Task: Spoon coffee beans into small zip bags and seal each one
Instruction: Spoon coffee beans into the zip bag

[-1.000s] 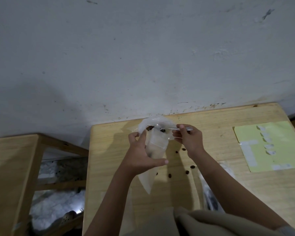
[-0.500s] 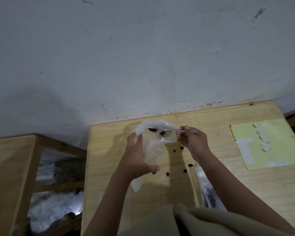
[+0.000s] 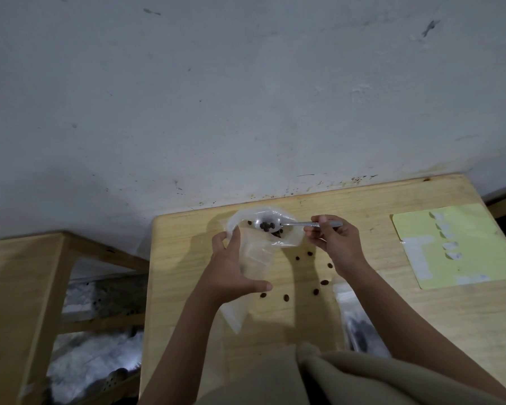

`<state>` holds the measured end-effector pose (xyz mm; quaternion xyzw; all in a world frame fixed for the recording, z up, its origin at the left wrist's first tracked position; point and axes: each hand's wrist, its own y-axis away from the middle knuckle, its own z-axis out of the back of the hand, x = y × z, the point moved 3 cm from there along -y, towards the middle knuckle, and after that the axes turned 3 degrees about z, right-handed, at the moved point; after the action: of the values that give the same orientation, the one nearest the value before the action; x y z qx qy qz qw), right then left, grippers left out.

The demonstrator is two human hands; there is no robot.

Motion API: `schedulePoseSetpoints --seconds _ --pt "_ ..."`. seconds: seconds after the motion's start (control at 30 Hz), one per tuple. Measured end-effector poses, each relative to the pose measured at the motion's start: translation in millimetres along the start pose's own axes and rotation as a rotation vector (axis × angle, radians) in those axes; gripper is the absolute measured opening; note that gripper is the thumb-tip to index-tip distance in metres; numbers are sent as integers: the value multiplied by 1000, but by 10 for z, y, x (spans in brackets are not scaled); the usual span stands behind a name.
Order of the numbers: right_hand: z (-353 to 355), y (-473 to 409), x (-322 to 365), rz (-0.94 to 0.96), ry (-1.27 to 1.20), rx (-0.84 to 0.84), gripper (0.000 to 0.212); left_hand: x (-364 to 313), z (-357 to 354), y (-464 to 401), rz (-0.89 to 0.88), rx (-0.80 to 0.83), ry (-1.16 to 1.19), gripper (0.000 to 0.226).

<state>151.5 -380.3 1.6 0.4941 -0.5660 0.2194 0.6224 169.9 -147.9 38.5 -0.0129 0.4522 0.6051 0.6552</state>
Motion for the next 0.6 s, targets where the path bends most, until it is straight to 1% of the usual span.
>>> schedulePoseSetpoints --seconds 0.3,0.6 --pt "99 69 -5 -13 -24 41 18 26 -56 -62 -15 -23 4 138" --pt "206 136 -2 -30 -43 10 20 85 -142 -79 -39 -74 -129 137"
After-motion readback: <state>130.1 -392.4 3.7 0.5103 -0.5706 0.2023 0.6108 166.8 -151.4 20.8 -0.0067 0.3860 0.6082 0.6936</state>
